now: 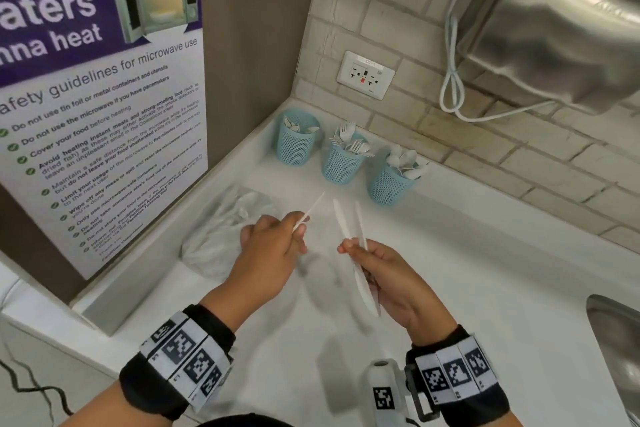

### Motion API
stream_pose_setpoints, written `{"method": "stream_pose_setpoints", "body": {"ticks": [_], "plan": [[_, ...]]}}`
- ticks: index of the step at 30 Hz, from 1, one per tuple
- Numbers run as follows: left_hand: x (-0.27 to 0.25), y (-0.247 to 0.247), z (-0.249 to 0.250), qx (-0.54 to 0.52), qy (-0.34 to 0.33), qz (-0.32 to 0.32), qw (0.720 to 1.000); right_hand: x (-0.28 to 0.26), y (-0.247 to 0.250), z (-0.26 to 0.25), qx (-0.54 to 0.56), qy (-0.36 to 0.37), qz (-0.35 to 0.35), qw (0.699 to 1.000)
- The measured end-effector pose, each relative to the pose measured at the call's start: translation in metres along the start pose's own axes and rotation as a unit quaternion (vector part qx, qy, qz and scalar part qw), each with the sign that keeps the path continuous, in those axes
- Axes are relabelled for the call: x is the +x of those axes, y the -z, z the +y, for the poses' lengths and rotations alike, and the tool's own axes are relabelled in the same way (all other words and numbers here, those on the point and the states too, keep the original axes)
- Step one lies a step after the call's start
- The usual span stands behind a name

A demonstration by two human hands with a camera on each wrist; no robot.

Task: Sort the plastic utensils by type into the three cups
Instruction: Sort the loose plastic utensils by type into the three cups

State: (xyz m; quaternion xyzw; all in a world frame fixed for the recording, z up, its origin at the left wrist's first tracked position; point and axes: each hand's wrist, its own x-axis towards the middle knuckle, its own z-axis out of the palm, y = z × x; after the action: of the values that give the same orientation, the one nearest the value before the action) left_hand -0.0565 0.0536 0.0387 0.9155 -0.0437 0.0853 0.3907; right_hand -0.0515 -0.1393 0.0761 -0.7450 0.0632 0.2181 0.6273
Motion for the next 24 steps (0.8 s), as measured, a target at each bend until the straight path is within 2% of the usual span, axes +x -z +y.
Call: {"method": "stream_pose_setpoints", "body": {"ticks": [3, 5, 8, 12, 15, 21, 24], "plan": [[0.002, 0.002, 0.004, -0.021, 0.051, -0.034, 0.998, 0.002, 0.003, -0.002, 0.126, 0.042, 0.064, 0.989], [0.002, 0.002, 0.006, -0.115, 0.087, -0.074, 0.987, 0.001, 0.005, -0.005, 0.17, 0.074, 0.091, 0.978], [-0.001, 0.001, 0.009, -0.259, 0.132, -0.11, 0.95, -0.001, 0.006, -0.006, 0.185, 0.101, 0.12, 0.97], [-0.003, 0.001, 0.012, -0.342, 0.123, -0.165, 0.917, -0.004, -0.001, -0.001, 0.218, 0.088, 0.107, 0.966], [-0.003, 0.001, 0.013, -0.39, 0.099, -0.201, 0.893, -0.006, -0.012, 0.005, 0.201, 0.084, 0.075, 0.973], [0.002, 0.003, 0.015, -0.485, 0.095, -0.145, 0.857, -0.003, -0.029, 0.012, 0.158, 0.097, 0.03, 0.982], [0.006, 0.004, 0.014, -0.542, 0.116, -0.103, 0.826, 0.002, -0.029, 0.013, 0.122, 0.09, 0.01, 0.988]]}}
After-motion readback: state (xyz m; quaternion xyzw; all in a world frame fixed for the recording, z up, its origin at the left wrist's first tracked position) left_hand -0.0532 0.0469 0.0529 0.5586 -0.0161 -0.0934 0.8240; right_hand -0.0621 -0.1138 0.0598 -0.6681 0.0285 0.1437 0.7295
